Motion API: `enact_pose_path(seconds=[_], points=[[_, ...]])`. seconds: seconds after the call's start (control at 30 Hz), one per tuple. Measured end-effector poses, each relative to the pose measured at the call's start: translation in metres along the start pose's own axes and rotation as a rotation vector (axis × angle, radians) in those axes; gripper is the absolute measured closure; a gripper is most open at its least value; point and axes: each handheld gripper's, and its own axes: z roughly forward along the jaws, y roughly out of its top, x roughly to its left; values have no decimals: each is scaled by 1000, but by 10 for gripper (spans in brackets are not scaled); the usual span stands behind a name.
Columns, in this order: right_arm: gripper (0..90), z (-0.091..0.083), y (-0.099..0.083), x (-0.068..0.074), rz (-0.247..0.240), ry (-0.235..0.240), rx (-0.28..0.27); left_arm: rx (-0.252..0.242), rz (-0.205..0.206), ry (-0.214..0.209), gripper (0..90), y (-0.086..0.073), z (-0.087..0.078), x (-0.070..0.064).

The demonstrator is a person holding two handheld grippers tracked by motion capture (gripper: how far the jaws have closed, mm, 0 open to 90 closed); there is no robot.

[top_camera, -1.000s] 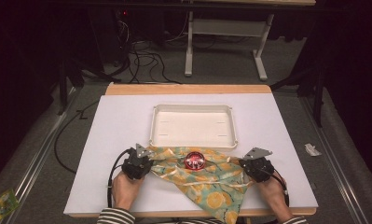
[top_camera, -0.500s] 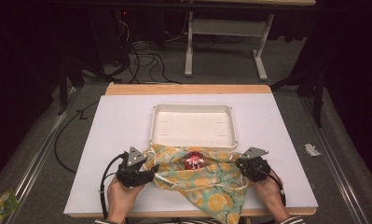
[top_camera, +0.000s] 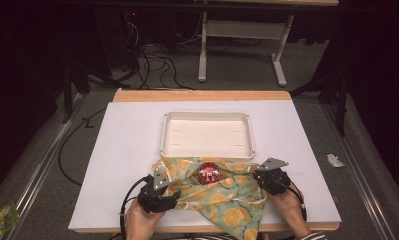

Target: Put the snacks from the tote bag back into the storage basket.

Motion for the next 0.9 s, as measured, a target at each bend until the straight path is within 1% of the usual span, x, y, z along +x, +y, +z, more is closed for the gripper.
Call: enact_pose_path(seconds=[0.1, 0.17, 0.27, 0.4, 0.5, 0.6, 0.67, 0.73, 0.83, 0.9], points=[[803, -1, 0, -1, 11, 3, 2, 18, -17, 21, 445, -5, 7, 5], [778, -1, 0, -1, 10, 6, 1, 25, -17, 26, 459, -6, 9, 6], [720, -5, 1, 0, 24, 38, -17, 13, -30, 17, 478, -8, 11, 7], [675, -16, 4, 1, 53, 84, -67, 10, -21, 16, 520, -8, 11, 7], [655, -27, 7, 2, 69, 118, -118, 12, -15, 12, 544, -7, 11, 6], [643, -39, 11, 6, 64, 155, -168, 12, -15, 10, 559, -7, 11, 6], [634, -45, 13, 10, 54, 170, -185, 12, -14, 9, 569, -7, 11, 6], [609, -49, 15, 14, 47, 200, -200, 11, -14, 9, 581, -7, 11, 6], [569, -52, 18, 21, 32, 223, -223, 7, -16, 11, 590, -7, 11, 6], [545, -52, 21, 25, 33, 240, -230, 5, -17, 11, 596, -7, 11, 6]])
